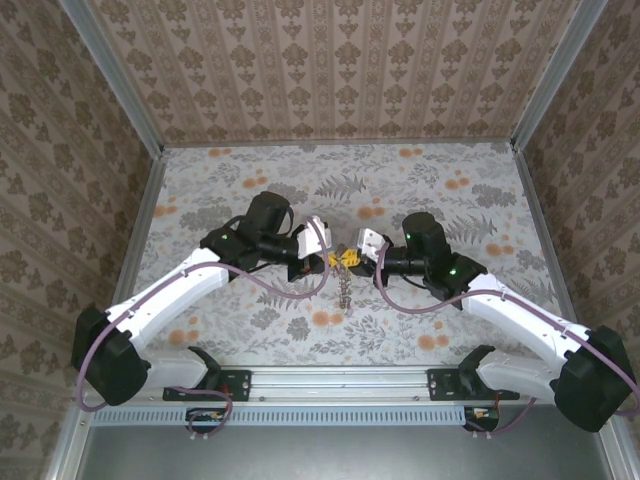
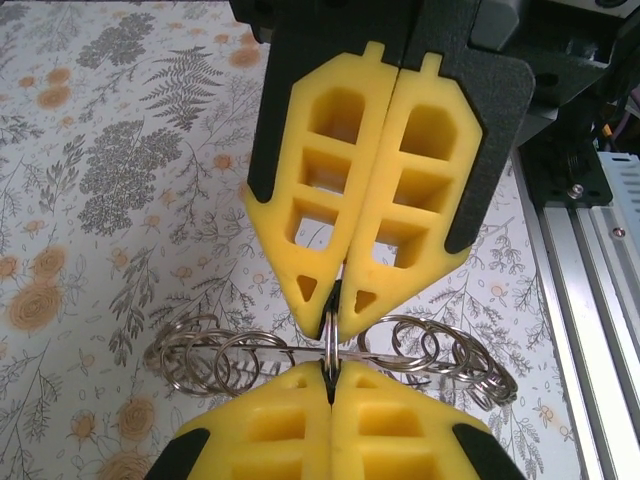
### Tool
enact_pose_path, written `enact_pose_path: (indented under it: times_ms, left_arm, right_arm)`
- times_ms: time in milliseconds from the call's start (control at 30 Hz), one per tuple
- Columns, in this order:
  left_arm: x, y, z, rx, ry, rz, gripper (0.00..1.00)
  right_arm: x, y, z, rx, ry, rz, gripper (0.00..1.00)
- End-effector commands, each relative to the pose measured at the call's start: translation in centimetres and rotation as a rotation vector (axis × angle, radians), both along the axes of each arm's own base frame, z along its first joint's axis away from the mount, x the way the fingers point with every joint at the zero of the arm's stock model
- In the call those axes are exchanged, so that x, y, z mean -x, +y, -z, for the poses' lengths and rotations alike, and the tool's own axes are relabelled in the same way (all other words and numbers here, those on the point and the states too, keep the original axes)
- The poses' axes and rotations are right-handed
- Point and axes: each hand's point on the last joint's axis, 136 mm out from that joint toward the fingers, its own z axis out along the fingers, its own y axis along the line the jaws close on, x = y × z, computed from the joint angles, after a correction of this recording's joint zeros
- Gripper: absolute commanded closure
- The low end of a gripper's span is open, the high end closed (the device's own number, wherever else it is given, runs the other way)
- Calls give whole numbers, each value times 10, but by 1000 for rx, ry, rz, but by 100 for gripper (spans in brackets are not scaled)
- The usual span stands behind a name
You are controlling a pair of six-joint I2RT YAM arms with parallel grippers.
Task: Put the keys on the keyring
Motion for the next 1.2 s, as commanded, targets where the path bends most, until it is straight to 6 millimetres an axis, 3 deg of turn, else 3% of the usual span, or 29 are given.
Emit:
enact_pose_path:
  times_ms: [0,300,467,833,967,1033,1167]
  left_arm:
    - [-1,-7,-17,62,1,11,90]
    - [-13,1,-20,119,30,-37,87]
    - [-17,2,-24,142,35,-40,86]
    - [-16,-9,-41,233,48,13,85]
    - [-12,-10,-45,255,56,38,98]
    - [-17,-9,-45,250,50,9,100]
    - [-23,-3,-39,198,12,-42,100]
  right_arm:
    - [-8,7,-24,-142,-23,32,100]
    - [-14,-3,-54,-429,-34,102,100]
    - [-16,-11,-59,-507,-35,145,100]
    - [-10,-4,-58,-510,-12,89,100]
    - [-10,-2,-58,-505,-14,83,100]
    - [-11,-2,-54,-484,-13,86,99]
    - [-11,-4,-33,-334,-36,99,82]
